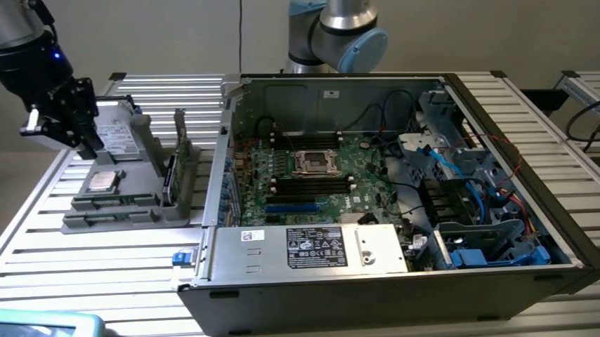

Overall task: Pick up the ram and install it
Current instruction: 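Pick up the ram and move it above insertion slot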

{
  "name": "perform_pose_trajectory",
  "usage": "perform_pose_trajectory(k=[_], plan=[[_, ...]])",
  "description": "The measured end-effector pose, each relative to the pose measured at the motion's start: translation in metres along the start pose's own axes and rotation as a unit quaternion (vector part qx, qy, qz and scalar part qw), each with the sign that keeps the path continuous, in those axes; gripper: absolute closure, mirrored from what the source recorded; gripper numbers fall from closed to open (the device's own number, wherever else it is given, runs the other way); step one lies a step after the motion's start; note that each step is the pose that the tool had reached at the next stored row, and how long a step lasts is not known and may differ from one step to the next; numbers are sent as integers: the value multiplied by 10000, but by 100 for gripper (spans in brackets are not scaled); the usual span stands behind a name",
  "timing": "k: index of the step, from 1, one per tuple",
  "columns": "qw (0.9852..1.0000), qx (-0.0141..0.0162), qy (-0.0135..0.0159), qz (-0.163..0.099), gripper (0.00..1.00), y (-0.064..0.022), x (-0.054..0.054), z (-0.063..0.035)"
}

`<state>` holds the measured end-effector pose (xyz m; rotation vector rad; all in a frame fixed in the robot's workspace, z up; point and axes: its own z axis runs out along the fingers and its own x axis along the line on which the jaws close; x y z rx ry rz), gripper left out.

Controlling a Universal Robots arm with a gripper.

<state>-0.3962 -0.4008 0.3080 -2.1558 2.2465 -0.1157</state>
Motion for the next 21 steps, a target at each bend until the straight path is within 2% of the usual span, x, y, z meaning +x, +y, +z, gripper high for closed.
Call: perform_pose_trajectory(k=[1,2,5,7,10,12,13,21], plan=[[10000,1,14,-7,67,7,1,4],[10000,-14,15,-9,67,7,8,9],[10000,-89,18,-12,67,9,33,41],[9999,-164,21,-16,67,9,59,61],[9997,-233,24,-21,67,11,90,99],[9997,-246,49,-24,67,11,108,114],[9997,-249,52,-26,67,12,121,126],[9997,-255,53,-30,67,19,199,274]])
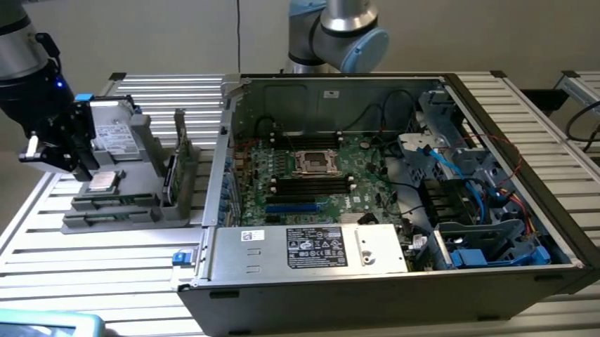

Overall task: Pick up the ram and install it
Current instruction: 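Pick up the ram and move it above insertion slot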

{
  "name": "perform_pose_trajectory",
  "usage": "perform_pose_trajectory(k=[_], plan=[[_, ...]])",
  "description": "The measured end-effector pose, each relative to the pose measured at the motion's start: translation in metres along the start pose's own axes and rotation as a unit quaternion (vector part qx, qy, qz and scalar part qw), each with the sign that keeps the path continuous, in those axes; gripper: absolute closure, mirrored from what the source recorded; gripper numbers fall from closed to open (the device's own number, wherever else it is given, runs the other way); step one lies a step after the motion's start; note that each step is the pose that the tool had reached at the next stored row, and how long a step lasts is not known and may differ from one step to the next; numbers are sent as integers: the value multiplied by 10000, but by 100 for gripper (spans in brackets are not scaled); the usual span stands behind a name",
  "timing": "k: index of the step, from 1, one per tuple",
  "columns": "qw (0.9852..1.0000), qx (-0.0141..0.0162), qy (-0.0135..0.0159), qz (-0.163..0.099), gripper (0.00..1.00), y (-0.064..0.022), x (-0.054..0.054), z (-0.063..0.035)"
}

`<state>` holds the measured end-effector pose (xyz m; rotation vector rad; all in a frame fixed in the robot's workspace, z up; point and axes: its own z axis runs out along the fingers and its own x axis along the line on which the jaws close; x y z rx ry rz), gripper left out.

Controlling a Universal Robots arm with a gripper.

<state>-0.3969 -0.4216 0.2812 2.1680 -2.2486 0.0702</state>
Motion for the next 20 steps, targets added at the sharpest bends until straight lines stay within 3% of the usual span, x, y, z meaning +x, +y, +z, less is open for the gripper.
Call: perform_pose_trajectory(k=[6,11,13,20], plan=[[10000,1,-1,0,67,2,31,111],[10000,0,-1,0,67,1,119,206],[10000,2,27,0,67,0,146,223],[10000,2,25,-1,67,1,178,349]])
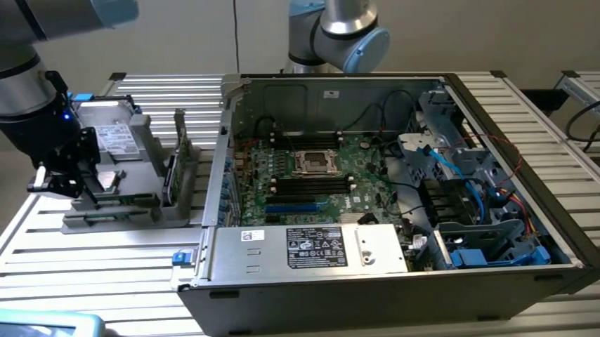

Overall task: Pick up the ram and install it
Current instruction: 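Pick up the ram and move it above insertion slot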

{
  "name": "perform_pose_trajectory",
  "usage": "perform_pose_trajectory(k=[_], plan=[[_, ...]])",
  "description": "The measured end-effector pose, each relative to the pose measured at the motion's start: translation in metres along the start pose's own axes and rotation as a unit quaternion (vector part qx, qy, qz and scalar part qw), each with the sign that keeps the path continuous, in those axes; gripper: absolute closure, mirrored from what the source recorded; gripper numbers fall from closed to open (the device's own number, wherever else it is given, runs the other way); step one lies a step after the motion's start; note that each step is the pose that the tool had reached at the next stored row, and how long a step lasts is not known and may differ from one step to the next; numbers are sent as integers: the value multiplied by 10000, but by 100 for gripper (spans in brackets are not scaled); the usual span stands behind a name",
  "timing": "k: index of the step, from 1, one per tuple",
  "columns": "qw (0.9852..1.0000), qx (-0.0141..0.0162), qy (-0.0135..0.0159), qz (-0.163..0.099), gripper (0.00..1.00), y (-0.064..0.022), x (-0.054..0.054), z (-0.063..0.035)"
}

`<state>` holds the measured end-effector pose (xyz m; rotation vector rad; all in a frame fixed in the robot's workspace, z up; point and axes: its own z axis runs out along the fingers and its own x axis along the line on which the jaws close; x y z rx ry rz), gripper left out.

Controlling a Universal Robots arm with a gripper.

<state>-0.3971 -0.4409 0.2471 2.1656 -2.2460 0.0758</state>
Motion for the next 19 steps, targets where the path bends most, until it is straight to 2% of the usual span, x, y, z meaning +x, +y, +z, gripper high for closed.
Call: perform_pose_trajectory(k=[6,10,13,19], plan=[[10000,11,-3,1,67,-19,15,102],[9999,47,-8,-110,67,-34,12,139],[9999,48,-8,-113,67,-34,12,148],[9999,48,-7,-117,67,-32,7,255]])
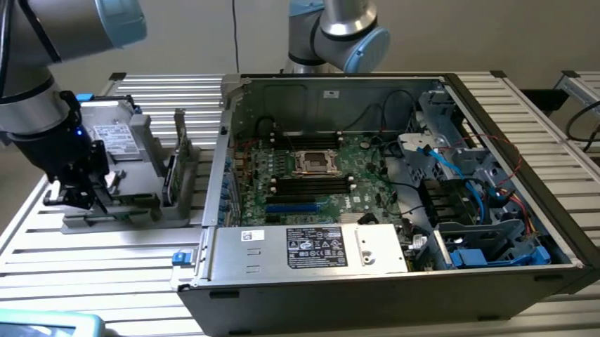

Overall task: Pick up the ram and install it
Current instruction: 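Pick up the ram and move it above insertion slot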

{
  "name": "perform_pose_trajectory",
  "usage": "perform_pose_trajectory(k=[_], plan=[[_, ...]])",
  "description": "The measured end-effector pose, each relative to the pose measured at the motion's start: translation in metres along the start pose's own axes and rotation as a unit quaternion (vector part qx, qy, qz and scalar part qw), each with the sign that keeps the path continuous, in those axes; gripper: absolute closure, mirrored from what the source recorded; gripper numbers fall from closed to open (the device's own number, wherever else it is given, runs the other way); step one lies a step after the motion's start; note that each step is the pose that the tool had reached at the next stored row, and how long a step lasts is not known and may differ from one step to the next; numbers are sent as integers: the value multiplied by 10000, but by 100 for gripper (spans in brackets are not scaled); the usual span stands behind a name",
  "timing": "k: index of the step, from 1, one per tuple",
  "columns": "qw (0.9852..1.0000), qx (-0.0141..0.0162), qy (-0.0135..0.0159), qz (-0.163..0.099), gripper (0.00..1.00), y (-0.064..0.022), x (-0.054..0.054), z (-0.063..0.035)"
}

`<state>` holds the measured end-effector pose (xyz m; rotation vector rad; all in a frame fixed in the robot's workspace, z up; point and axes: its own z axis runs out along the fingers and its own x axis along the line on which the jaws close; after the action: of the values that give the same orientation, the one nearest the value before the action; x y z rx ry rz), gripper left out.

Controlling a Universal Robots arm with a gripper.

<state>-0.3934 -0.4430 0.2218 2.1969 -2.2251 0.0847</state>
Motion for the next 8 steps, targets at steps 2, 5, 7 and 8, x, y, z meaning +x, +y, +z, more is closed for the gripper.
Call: perform_pose_trajectory(k=[2,5,7,8], plan=[[10000,4,-1,-8,67,2,-2,37],[10000,24,-1,-25,67,10,-4,90],[10000,38,-3,-35,67,14,-6,125],[10000,45,-4,-40,67,17,-6,143]])
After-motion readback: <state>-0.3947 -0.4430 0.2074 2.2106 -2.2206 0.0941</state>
